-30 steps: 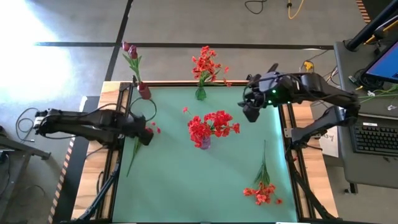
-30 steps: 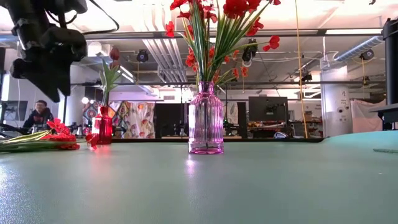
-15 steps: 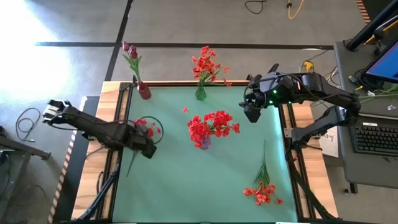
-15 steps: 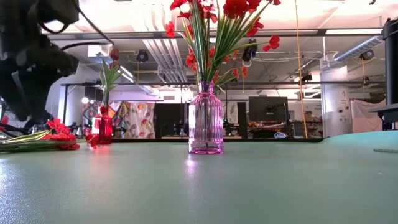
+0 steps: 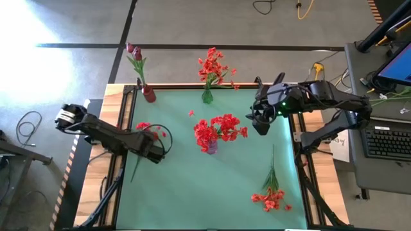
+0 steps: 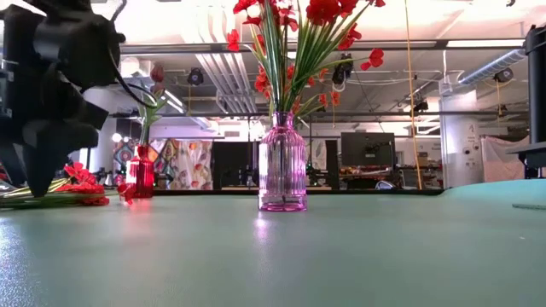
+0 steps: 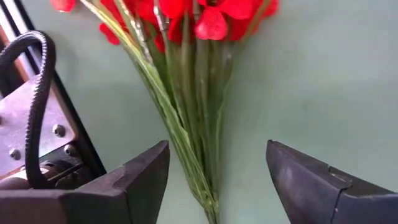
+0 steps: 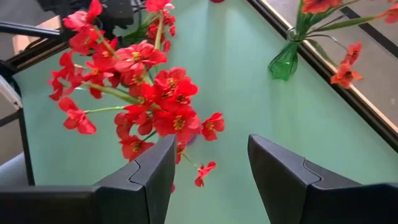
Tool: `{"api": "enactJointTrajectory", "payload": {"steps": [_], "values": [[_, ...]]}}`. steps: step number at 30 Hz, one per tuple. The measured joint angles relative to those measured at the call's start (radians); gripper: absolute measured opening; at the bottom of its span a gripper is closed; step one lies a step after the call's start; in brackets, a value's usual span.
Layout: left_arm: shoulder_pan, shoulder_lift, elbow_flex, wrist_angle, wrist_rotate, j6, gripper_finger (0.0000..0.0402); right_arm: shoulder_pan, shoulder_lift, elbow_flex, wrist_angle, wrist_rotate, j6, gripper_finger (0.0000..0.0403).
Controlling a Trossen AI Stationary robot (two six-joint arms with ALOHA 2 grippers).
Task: Sort flowers into vase by color
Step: Put the orange flowers into the purple vase
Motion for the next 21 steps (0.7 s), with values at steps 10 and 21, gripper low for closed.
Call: {"api": "enactJointTrajectory", "payload": {"steps": [10,21], "values": [[0.037,0.136,-0.006,0.004,-0.004,-0.009,0.0204,0.048,0.0,0.0,0.001,0.0,0.007,0.0192],[0.037,0.155,-0.006,0.03,-0.004,-0.009,0.0109,0.05,0.0,0.0,0.001,0.001,0.007,0.0192]]}}
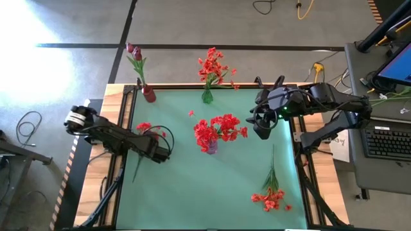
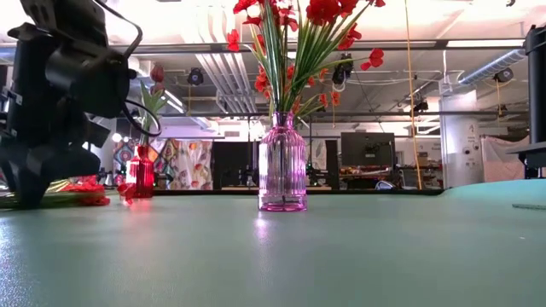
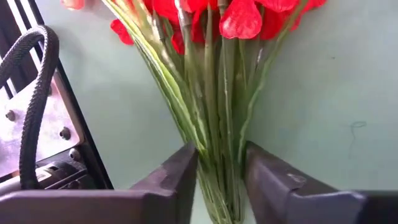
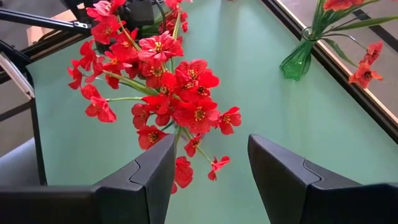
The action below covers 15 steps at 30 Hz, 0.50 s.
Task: Sort flowers into vase by color
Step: Put the orange flowers into the purple vase
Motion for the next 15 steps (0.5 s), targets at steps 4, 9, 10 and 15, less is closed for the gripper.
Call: {"api": "enactJointTrajectory", "payload": {"steps": [4,9,10,15], "values": [[0.0,-0.013,0.0,0.0,0.0,0.0,0.0048,0.0,0.0,0.0,0.0,0.0,-0.004,0.0192],[-0.003,-0.039,0.0,0.0,-0.017,0.001,0.0006,0.0,0.0,0.0,0.0,0.0,-0.006,0.0192],[-0.004,-0.046,0.0,0.0,-0.017,0.004,0.0007,0.0,0.0,0.0,0.0,0.0,-0.007,0.0192],[-0.021,-0.114,0.016,-0.008,-0.031,0.012,0.0001,0.0,0.0,-0.001,0.0,0.001,-0.011,0.0192]]}}
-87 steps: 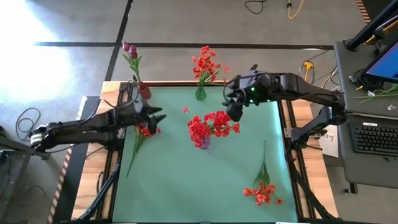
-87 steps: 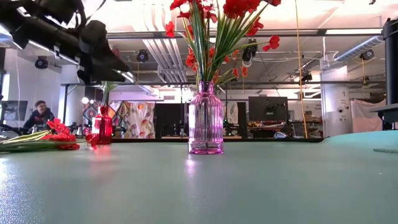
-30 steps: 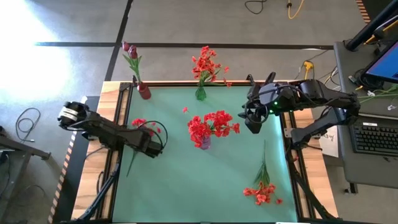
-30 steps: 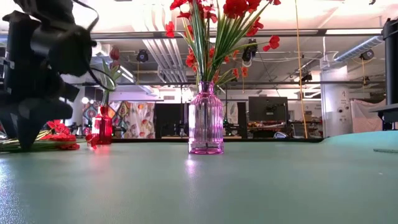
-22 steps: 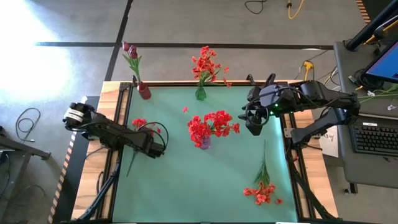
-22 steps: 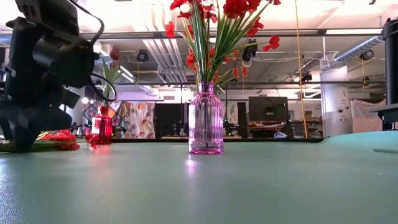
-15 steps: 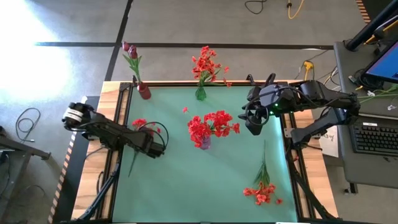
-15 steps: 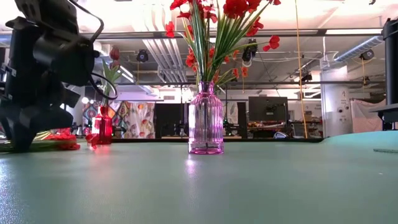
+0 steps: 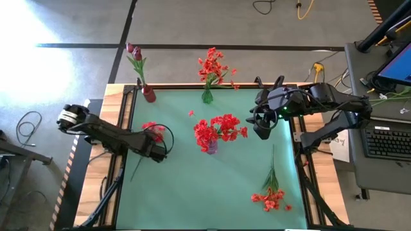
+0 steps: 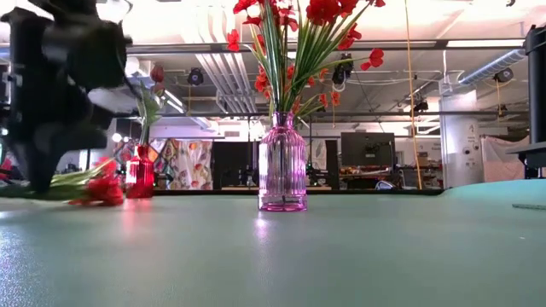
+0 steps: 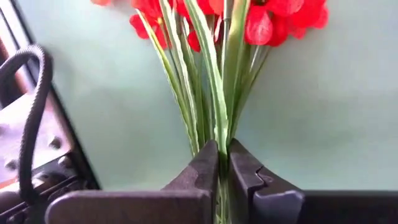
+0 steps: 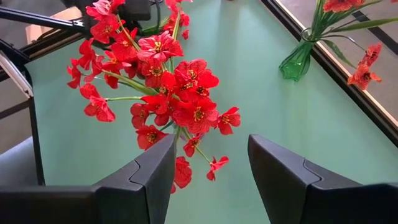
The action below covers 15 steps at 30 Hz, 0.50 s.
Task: Sort flowers into vase by color
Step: Put the orange flowers into the purple vase
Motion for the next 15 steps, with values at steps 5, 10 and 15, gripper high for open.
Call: {"api": "enactJointTrajectory", "payload": {"steps": [5,10,15], "values": [[-0.041,-0.103,0.05,0.0,-0.075,0.021,0.0,0.0,0.0,-0.001,0.0,0.003,-0.009,0.0192],[-0.079,-0.187,0.101,-0.015,-0.194,0.059,0.0,0.0,0.0,-0.001,-0.001,0.026,-0.016,0.0192],[-0.134,-0.233,0.148,-0.015,-0.305,0.086,0.0,0.0,0.0,-0.002,0.0,0.026,-0.019,0.0192]]}}
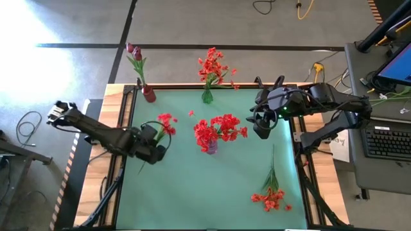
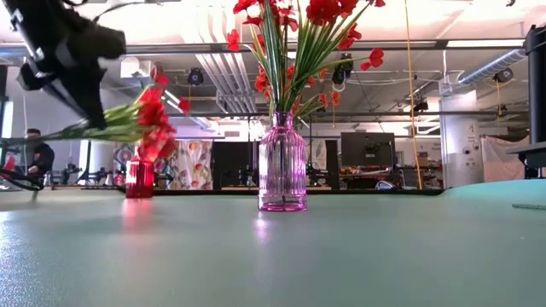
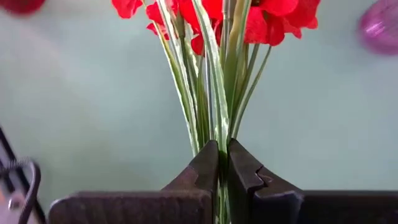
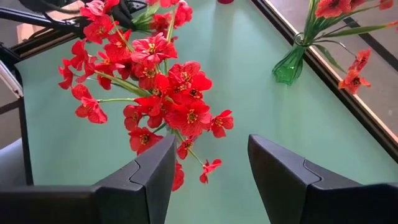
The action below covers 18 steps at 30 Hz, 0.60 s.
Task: Sort flowers into vase by color
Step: Put the orange flowers into the purple vase
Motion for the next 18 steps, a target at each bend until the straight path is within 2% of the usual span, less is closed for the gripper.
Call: {"api": "enactJointTrajectory", "payload": {"steps": [9,18], "values": [[-0.082,-0.023,0.088,0.003,-0.133,0.061,0.0,0.0,0.0,-0.003,0.0,0.001,-0.006,0.0192],[-0.111,-0.023,0.162,0.0,-0.263,0.169,0.0,0.0,0.0,-0.004,0.0,0.002,-0.009,0.0192]]}}
